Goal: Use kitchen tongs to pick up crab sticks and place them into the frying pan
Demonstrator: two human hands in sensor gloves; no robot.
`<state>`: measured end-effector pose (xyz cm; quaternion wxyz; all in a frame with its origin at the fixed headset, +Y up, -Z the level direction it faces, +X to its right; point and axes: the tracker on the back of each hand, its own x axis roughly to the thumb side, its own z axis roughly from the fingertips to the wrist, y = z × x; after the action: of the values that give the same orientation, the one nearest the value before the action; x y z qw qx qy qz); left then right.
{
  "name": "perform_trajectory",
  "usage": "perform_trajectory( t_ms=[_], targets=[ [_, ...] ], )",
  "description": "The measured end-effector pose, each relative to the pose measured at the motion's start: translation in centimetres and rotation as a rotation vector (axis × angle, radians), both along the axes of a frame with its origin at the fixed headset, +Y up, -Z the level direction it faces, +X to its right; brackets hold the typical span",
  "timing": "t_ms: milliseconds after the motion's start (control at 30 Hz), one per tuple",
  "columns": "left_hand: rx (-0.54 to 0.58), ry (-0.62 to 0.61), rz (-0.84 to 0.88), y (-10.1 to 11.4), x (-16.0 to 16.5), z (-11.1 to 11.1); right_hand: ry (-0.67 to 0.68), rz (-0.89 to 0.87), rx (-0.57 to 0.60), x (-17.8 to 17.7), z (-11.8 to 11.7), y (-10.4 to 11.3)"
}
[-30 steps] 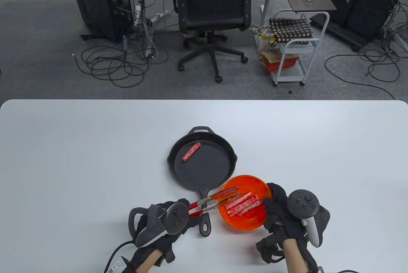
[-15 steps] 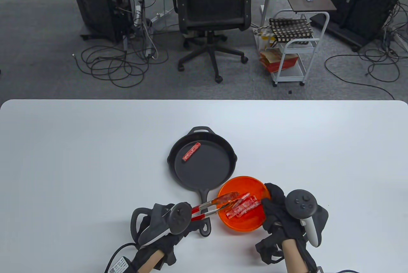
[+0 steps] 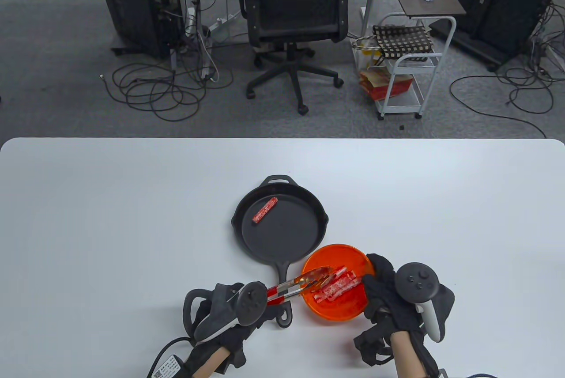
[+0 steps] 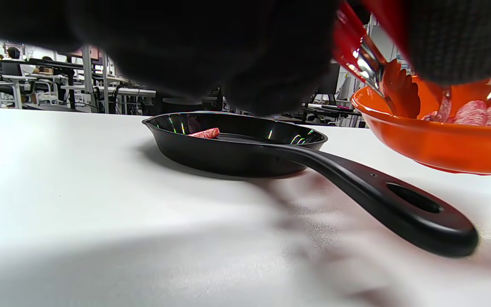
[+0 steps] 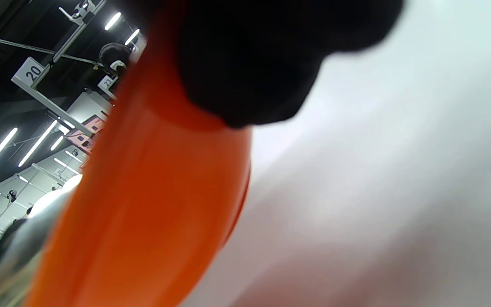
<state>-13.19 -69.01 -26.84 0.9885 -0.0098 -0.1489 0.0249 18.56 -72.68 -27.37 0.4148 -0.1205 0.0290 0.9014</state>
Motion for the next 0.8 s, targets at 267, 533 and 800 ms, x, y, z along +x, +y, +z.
perform_trajectory(
  t_ms=[267, 533, 800],
  targets=[
    [0.009, 0.006, 0.025, 0.1, 0.0, 0.0, -0.009, -0.018, -0.003, 0.2, 0.0, 0.0],
    [0.077, 0.03, 0.117, 1.4, -0.3, 0.5, -0.026, -0.026, -0.006, 0.6, 0.0, 0.1],
    [0.171, 0.157, 0.13, 3.1, -2.4, -0.6, -0.02, -0.028, -0.004, 0.6, 0.0, 0.1]
  ],
)
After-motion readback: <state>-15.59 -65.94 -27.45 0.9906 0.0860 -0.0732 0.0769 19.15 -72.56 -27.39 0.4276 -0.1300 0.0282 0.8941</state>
